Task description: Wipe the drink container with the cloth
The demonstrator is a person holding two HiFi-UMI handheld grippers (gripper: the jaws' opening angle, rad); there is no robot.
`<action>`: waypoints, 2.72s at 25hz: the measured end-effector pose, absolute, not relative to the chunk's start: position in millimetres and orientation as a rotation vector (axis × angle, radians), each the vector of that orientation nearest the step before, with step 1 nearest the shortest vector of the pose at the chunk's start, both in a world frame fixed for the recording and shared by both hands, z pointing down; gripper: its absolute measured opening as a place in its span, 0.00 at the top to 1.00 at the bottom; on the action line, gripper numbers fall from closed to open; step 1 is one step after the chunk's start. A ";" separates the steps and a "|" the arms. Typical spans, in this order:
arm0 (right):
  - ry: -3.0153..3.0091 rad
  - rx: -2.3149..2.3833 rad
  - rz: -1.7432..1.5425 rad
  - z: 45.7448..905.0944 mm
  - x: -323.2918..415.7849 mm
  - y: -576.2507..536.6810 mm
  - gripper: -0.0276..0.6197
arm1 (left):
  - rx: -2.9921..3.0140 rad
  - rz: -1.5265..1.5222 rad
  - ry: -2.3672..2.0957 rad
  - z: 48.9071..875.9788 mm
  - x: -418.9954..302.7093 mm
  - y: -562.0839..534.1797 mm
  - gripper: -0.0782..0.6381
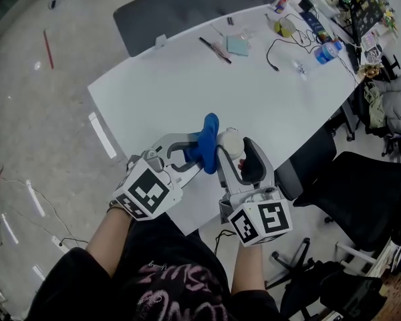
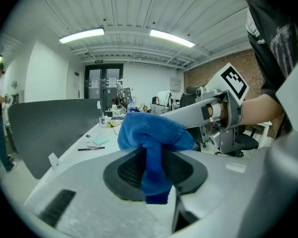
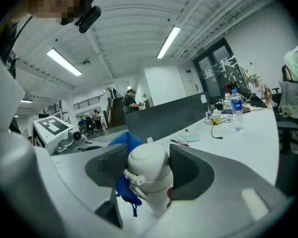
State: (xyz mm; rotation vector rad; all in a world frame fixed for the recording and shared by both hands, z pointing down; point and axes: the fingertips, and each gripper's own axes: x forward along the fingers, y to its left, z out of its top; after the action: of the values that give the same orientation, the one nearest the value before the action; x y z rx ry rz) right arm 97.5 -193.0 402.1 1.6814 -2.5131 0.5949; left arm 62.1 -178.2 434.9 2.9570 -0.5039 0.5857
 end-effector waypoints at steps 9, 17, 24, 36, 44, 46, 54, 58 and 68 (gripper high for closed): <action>-2.511 1.683 0.586 402.8 96.3 -196.2 0.54 | 2.937 0.575 -0.473 449.0 62.8 -181.1 0.76; -2.496 1.682 0.586 404.3 96.8 -195.1 0.54 | 2.894 0.608 -0.427 488.4 64.8 -179.7 0.76; -2.485 1.678 0.580 407.1 96.7 -196.1 0.53 | 2.839 0.724 -0.387 539.5 66.1 -179.4 0.75; -2.497 1.654 0.581 412.6 99.4 -193.8 0.53 | 2.849 0.816 -0.395 546.1 65.4 -175.1 0.75; -2.516 1.646 0.580 413.1 98.8 -192.6 0.52 | 2.963 0.652 -0.438 468.6 61.8 -176.2 0.75; -2.522 1.642 0.580 410.4 99.1 -190.6 0.52 | 2.989 0.648 -0.439 453.0 64.4 -175.1 0.75; -2.530 1.640 0.572 407.8 97.6 -191.3 0.53 | 3.004 0.687 -0.419 450.9 66.7 -175.5 0.75; -2.525 1.642 0.574 408.4 97.3 -193.1 0.53 | 2.987 0.685 -0.406 460.0 66.9 -176.2 0.75; -2.508 1.643 0.584 407.7 95.5 -194.6 0.53 | 2.930 0.685 -0.366 494.5 66.1 -177.2 0.75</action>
State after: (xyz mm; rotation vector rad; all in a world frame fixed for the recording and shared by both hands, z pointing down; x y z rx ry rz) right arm 95.5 -194.6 407.7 1.6428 -2.5082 0.5843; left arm 66.1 -177.2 494.5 2.9301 -0.3660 0.6850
